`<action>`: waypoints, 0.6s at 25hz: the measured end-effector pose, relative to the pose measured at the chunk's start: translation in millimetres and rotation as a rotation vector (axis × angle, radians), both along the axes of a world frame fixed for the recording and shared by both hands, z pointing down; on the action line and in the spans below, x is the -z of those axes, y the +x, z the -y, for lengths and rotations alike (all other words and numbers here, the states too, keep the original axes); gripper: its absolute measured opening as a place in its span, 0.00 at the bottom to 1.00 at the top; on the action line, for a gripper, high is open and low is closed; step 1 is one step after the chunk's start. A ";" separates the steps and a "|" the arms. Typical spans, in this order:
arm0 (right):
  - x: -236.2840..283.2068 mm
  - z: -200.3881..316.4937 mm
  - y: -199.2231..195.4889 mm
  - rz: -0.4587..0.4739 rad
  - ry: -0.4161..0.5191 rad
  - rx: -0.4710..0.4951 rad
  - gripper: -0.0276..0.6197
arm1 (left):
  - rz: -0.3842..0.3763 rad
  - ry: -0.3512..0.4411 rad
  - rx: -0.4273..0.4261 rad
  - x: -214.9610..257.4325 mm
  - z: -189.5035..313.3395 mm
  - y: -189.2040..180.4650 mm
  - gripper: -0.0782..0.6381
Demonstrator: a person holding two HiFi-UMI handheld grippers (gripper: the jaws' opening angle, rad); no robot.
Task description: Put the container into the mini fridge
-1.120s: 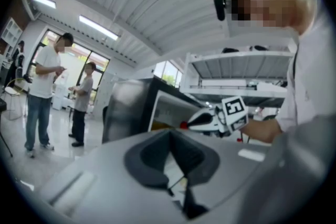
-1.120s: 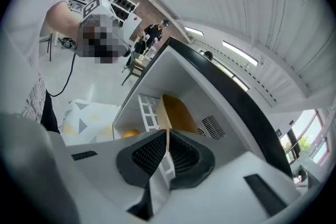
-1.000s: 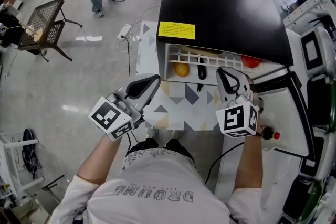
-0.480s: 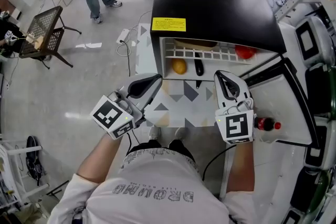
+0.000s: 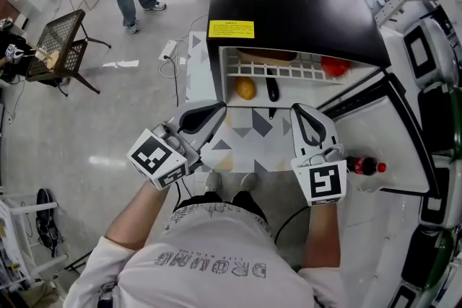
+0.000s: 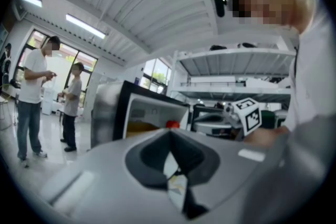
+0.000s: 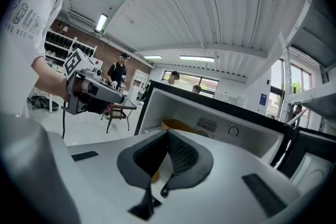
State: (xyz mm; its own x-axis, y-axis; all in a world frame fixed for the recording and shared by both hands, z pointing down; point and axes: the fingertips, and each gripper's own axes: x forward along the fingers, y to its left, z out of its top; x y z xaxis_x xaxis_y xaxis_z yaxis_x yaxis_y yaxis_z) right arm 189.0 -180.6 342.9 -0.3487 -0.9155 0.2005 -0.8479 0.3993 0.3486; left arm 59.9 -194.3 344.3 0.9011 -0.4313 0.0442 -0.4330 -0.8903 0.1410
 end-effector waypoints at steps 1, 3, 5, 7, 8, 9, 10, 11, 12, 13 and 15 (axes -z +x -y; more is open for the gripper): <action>0.5 -1.6 -1.1 0.015 0.003 -0.001 0.05 | 0.000 0.000 -0.002 0.2 -0.9 0.0 0.12; 0.6 -4.9 -3.2 0.033 0.006 -0.003 0.05 | 0.000 0.001 -0.004 0.7 -2.4 0.0 0.12; 0.6 -8.1 -4.7 0.048 0.006 -0.008 0.05 | 0.000 0.002 -0.006 1.2 -3.5 -0.2 0.12; 1.1 -10.5 -5.5 0.073 0.007 -0.013 0.05 | 0.002 0.002 -0.007 1.3 -4.3 -0.5 0.12; 1.4 -11.4 -5.7 0.084 0.008 -0.015 0.05 | 0.002 0.002 -0.007 1.1 -4.6 -0.5 0.12; 1.4 -12.1 -5.8 0.093 0.008 -0.017 0.05 | 0.003 0.002 -0.008 0.8 -4.8 -0.5 0.12; 1.2 -12.9 -5.8 0.100 0.007 -0.019 0.05 | 0.002 0.003 -0.008 0.5 -5.1 -0.5 0.12; 0.9 -13.6 -5.9 0.107 0.005 -0.021 0.05 | 0.002 0.003 -0.009 0.4 -5.4 -0.6 0.12; 1.0 -14.4 -6.2 0.114 0.004 -0.023 0.05 | 0.002 0.003 -0.010 0.3 -5.7 -0.6 0.12; 1.2 -15.1 -6.5 0.118 0.003 -0.024 0.05 | 0.002 0.004 -0.011 0.4 -6.0 -0.5 0.12; 1.4 -16.2 -7.1 0.124 0.003 -0.024 0.05 | 0.002 0.005 -0.013 0.8 -6.5 -0.2 0.12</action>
State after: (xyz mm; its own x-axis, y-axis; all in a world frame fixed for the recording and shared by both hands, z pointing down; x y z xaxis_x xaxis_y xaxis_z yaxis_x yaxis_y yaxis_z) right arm 181.9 -164.4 341.4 -0.3491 -0.9242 0.1547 -0.8939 0.3779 0.2411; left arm 59.8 -187.8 343.5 0.9064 -0.4201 0.0436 -0.4219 -0.8964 0.1358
